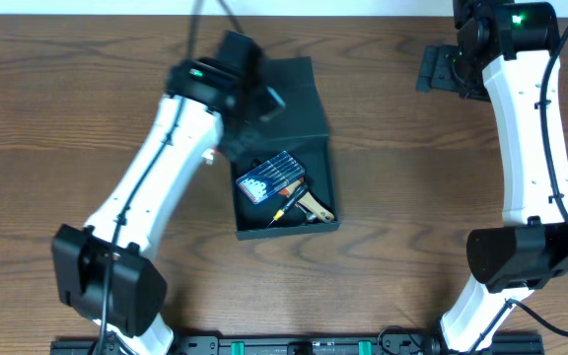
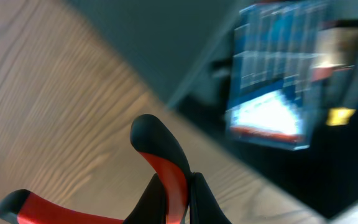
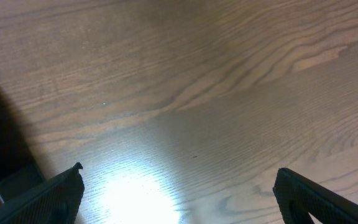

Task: Pack container
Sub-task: 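Lift the red pliers, lower them into the box, open the left gripper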

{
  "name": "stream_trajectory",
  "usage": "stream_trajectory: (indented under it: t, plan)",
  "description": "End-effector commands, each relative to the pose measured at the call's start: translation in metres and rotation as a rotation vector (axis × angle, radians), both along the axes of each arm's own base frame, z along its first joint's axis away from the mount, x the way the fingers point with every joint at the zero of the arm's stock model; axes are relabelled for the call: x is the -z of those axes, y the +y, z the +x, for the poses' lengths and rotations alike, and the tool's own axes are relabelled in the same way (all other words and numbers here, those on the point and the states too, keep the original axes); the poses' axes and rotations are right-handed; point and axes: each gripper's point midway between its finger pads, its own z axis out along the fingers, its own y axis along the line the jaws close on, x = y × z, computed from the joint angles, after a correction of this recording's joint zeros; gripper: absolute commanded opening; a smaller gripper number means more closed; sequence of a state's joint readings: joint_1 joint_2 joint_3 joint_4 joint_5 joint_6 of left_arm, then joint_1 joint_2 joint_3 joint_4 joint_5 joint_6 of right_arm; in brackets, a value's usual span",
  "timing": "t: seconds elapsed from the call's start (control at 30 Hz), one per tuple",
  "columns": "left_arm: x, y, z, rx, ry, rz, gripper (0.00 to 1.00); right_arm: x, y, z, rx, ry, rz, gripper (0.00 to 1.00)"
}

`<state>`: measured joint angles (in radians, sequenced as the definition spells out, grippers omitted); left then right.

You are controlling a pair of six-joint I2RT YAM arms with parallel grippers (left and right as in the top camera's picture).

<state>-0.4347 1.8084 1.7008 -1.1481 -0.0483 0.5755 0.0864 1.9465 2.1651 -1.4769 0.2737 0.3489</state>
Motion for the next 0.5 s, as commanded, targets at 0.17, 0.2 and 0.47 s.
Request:
stream_trajectory:
  t: [0.17,0.2,0.47]
  plan:
    - [-0.017,-0.081,-0.045,0.149,0.042,-0.159,0.06,-0.006,-0.005,0.001,0.023,-0.020,-0.008,0.99]
    - [-0.016,-0.090,-0.054,0.172,0.069,-0.190,0.06,-0.006,-0.005,0.001,0.023,-0.020,-0.007,0.99]
    - [0.006,-0.098,-0.072,0.202,0.149,-0.179,0.06,-0.006,-0.005,0.001,0.023,-0.020,-0.007,0.99]
